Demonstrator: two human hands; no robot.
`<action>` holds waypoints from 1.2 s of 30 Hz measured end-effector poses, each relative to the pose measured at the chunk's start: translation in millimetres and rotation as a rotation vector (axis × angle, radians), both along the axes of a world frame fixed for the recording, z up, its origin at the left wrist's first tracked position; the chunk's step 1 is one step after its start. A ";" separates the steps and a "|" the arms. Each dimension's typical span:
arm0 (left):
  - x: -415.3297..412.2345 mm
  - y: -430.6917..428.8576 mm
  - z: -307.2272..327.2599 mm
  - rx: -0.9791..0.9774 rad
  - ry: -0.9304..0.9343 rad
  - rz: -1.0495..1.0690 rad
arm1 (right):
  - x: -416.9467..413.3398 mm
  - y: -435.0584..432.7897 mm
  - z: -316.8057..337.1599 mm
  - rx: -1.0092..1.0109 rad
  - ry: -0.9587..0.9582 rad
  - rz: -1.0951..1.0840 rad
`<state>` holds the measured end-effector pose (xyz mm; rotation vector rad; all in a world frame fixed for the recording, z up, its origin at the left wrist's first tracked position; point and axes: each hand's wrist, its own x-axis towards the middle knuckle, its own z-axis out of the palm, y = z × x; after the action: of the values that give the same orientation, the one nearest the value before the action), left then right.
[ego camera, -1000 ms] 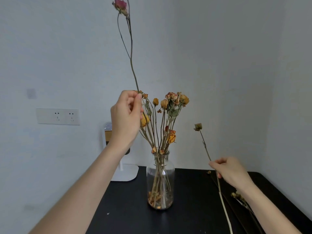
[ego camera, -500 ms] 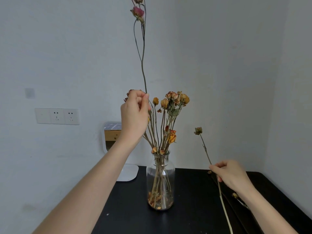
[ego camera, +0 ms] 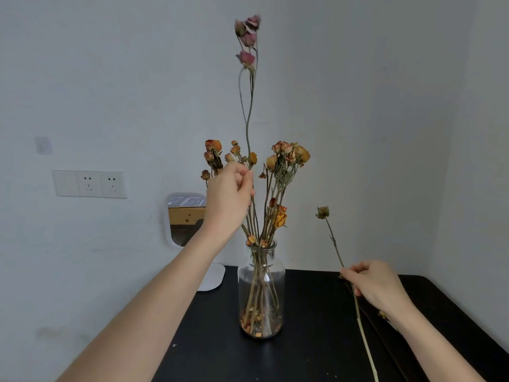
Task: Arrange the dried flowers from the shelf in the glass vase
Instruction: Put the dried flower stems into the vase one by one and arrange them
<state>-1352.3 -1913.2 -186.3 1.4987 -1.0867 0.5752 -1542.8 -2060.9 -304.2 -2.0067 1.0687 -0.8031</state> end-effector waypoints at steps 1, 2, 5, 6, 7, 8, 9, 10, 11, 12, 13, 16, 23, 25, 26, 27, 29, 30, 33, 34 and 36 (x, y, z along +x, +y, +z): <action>0.3 -0.4 -2.1 0.038 -0.014 0.011 | 0.3 0.0 -0.5 0.001 -0.001 0.000; 0.8 -0.9 -3.9 0.078 -0.023 0.021 | 0.9 0.1 -0.8 0.001 -0.001 0.001; 3.0 -3.6 -4.8 0.181 -0.017 0.046 | 2.7 0.4 -1.1 0.001 0.002 0.007; 3.8 -4.7 -3.5 0.211 -0.010 0.058 | 3.3 0.6 -0.9 0.002 0.005 0.011; 4.6 -5.9 -1.7 0.241 0.000 0.067 | 4.0 0.8 -0.6 0.006 0.005 0.013; 5.6 -7.5 0.3 0.275 0.015 0.071 | 4.7 0.9 -0.3 0.009 0.004 0.014; 7.1 -9.5 1.7 0.315 0.034 0.073 | 5.3 1.0 -0.1 0.012 0.002 0.014; 8.2 -11.4 2.4 0.362 0.061 0.070 | 5.8 1.2 0.0 0.014 0.001 0.013; 8.8 -12.8 2.2 0.411 0.092 0.062 | 6.2 1.4 -0.2 0.013 0.001 0.012; 8.5 -14.0 1.3 0.445 0.119 0.051 | 6.4 1.4 -0.6 0.013 0.000 0.011; 7.7 -15.0 0.3 0.452 0.132 0.042 | 6.4 1.4 -1.2 0.012 0.000 0.012; 2.7 -15.9 1.2 0.332 0.089 0.043 | 5.8 1.1 -3.2 0.006 0.003 0.012; -3.0 -25.5 10.0 0.307 0.097 -0.005 | 3.4 -4.1 -6.5 -0.002 0.014 -0.001; -2.2 -28.3 6.4 0.314 0.123 0.012 | 2.8 -5.2 -7.9 -0.011 0.012 -0.009; -1.3 -29.5 4.4 0.328 0.130 0.023 | 2.4 -5.8 -8.3 -0.012 0.013 -0.012; 0.0 -30.5 2.3 0.354 0.140 0.030 | 2.1 -6.2 -8.6 -0.011 0.014 -0.013; 3.1 -31.8 -1.9 0.444 0.180 0.028 | 1.9 -7.1 -8.6 -0.005 0.013 -0.013; 3.9 -32.0 -3.8 0.489 0.197 0.025 | 2.0 -7.2 -8.5 -0.003 0.012 -0.014; 2.2 -32.4 -7.1 0.447 0.200 0.020 | 2.7 -6.7 -8.3 0.001 0.009 -0.013; 1.3 -32.1 -7.4 0.373 0.181 0.021 | 3.2 -6.4 -8.4 -0.001 0.006 -0.011; 1.7 -31.6 -6.8 0.283 0.143 0.030 | 3.9 -6.0 -8.3 -0.004 0.001 -0.009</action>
<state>-1350.6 -1944.7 -193.1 1.7750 -1.0673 0.3382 -1538.9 -2066.9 -312.4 -2.0072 1.0777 -0.8095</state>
